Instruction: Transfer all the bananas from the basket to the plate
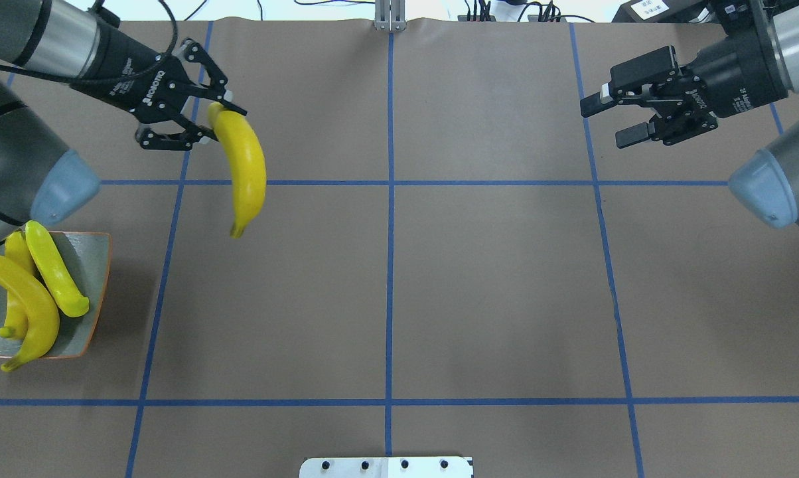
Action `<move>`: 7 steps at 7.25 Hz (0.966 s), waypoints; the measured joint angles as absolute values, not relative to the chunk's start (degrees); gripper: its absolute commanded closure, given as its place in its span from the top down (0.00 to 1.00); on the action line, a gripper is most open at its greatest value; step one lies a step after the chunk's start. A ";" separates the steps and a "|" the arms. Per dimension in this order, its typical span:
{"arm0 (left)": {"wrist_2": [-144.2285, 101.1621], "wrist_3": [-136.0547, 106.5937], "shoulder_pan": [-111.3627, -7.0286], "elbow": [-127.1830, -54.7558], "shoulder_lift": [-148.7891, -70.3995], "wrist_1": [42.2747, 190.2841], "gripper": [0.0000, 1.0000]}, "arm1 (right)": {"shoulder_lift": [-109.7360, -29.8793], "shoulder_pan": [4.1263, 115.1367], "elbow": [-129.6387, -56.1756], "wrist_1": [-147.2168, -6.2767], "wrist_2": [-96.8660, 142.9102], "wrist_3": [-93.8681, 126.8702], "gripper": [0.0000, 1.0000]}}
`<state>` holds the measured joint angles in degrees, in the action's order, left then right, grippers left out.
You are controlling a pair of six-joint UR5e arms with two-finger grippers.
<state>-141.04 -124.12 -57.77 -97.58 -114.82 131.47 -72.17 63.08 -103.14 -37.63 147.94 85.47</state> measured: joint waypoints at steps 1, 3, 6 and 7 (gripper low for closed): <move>-140.99 -122.75 -58.31 -97.88 -111.04 129.66 0.00 | -72.84 63.21 -103.11 -37.62 147.01 85.42 1.00; -140.74 -112.61 -59.81 -101.55 -103.67 122.90 0.00 | -75.50 64.39 -103.71 -37.33 143.94 84.28 1.00; -135.76 -98.14 -61.43 -107.66 -95.40 112.22 0.00 | -81.86 67.04 -104.05 -35.54 140.51 78.47 1.00; -131.48 -92.15 -61.29 -110.22 -94.45 104.25 0.00 | -83.62 68.27 -103.93 -35.48 140.20 75.36 1.00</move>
